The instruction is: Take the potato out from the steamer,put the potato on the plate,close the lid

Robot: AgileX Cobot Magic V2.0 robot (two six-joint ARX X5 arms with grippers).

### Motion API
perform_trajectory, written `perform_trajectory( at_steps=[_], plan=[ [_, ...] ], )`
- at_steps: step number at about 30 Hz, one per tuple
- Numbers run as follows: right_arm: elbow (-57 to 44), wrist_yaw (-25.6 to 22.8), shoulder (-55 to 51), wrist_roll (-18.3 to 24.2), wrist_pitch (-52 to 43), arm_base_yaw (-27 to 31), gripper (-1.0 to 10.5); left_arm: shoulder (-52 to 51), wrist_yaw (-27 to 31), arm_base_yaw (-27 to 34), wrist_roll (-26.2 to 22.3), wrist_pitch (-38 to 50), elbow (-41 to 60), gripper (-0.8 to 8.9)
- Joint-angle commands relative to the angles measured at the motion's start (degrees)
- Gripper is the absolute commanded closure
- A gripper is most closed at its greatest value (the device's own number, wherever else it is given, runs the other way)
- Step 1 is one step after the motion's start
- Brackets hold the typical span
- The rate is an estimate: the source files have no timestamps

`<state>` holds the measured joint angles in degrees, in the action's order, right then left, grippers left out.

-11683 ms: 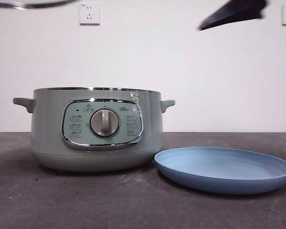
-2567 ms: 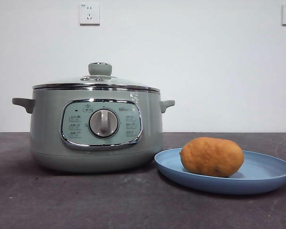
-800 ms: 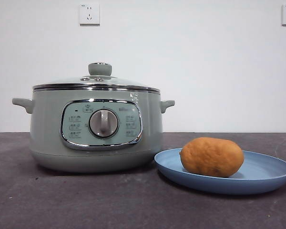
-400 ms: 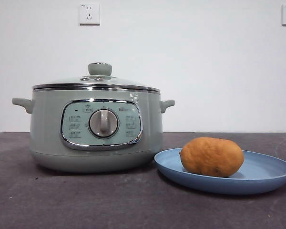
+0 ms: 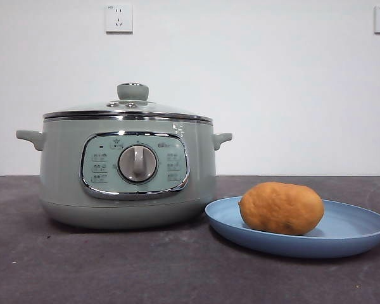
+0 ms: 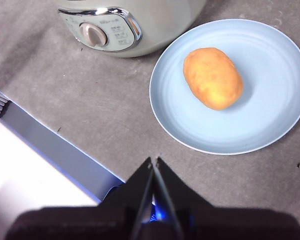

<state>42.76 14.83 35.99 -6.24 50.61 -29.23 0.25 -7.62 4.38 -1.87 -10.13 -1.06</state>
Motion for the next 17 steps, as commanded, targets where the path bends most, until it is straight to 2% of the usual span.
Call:
perform_trajectory(
  at_steps=[1,4,8,17],
  plan=[
    [-0.26,-0.15,-0.04,-0.35,-0.2,-0.13,9.5,-0.15,0.07,0.2,0.39,0.04,0.9,8.17],
    [-0.26,-0.15,-0.04,-0.33,-0.2,-0.13,9.5,-0.15,0.07,0.2,0.39,0.04,0.9,8.17],
    [-0.31,-2.49,-2.19,2.75,-3.17,2.01,9.5,-0.15,0.07,0.2,0.39,0.04,0.9,8.17],
    [-6.6,-1.68,-14.27,2.82,-23.34,18.93,9.5,-0.15,0.09,0.2,0.39,0.04,0.9,8.17]
  ],
)
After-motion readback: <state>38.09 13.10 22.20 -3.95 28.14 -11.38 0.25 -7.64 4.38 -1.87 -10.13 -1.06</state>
